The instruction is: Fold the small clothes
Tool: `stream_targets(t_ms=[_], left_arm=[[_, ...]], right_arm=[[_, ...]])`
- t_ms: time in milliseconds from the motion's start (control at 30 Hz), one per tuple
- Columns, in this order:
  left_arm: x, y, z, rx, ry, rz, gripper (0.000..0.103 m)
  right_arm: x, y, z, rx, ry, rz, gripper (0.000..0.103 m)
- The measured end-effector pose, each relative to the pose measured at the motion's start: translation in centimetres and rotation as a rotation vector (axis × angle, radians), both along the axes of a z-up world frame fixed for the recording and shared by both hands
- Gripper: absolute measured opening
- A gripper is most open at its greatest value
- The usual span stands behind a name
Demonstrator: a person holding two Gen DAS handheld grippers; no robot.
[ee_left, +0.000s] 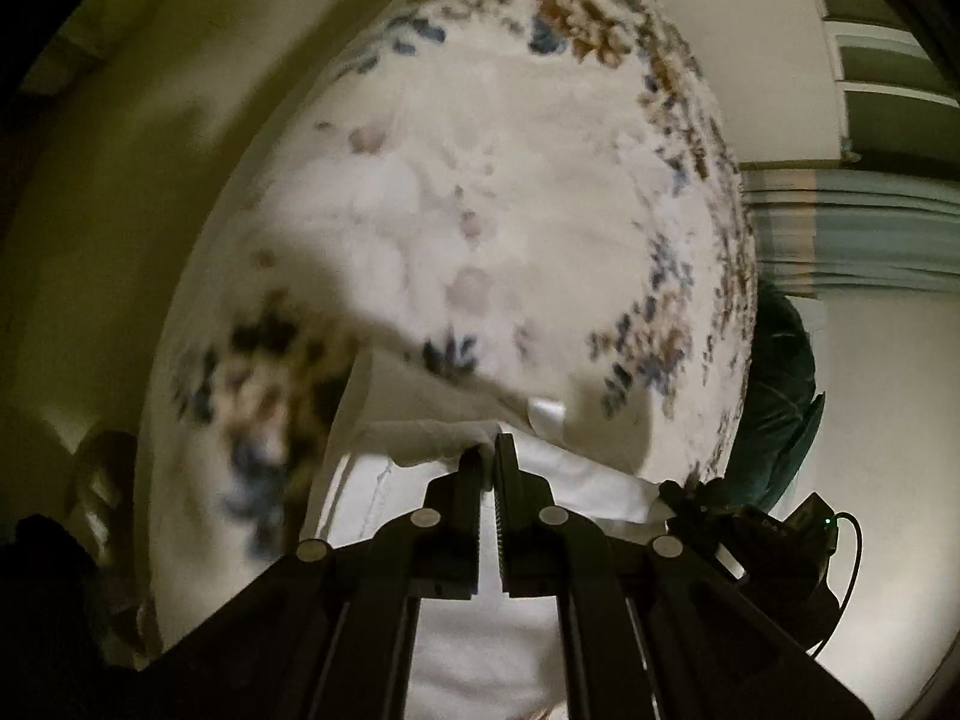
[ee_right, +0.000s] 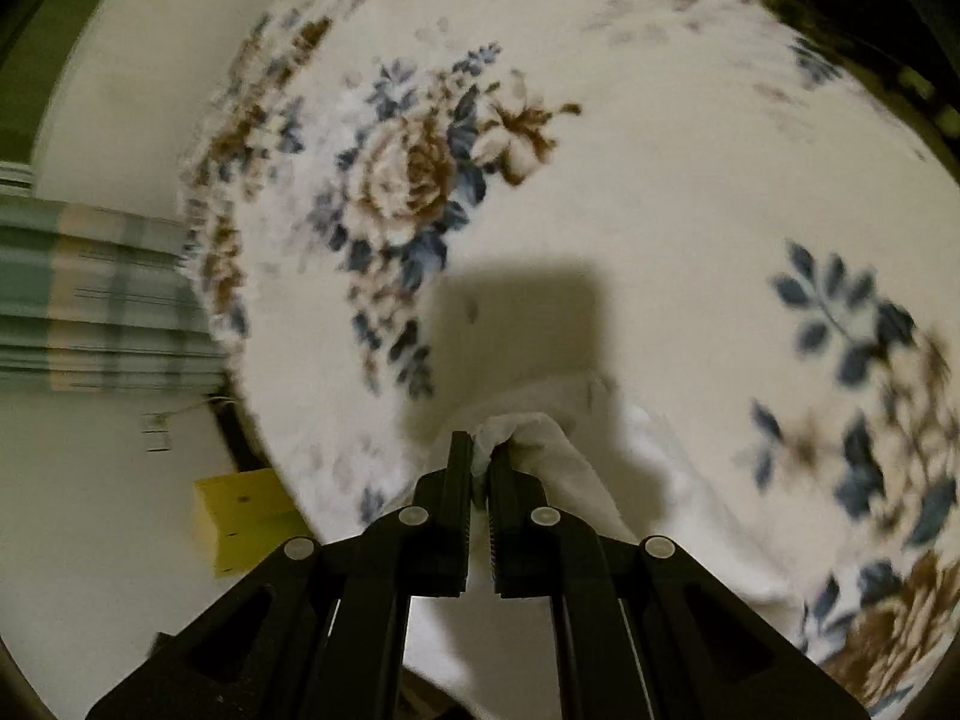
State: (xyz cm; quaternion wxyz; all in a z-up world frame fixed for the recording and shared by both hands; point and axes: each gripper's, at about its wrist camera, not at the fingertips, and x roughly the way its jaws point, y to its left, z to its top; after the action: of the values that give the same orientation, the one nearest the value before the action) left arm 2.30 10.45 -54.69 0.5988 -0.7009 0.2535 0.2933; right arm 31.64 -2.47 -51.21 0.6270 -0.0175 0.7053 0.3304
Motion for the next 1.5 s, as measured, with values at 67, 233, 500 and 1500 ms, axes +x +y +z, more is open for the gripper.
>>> stream_targets(t_ms=[67,233,500,1500], left_arm=[[0.6,1.3,-1.7,-0.063,0.017,-0.020,0.004],[-0.4,2.0,-1.6,-0.120,0.012,-0.039,0.029],[-2.9,-3.0,0.6,-0.113,0.049,-0.082,0.078],[10.1,-0.7,6.1,0.280,0.234,-0.777,0.090]], right_arm=[[0.6,1.5,-1.5,-0.048,-0.011,0.007,0.006],[1.7,2.7,-2.9,-0.049,0.088,0.048,0.047],[1.9,-7.7,4.6,-0.006,-0.059,-0.038,0.077],[-6.0,-17.0,-1.7,-0.009,0.074,-0.218,0.081]])
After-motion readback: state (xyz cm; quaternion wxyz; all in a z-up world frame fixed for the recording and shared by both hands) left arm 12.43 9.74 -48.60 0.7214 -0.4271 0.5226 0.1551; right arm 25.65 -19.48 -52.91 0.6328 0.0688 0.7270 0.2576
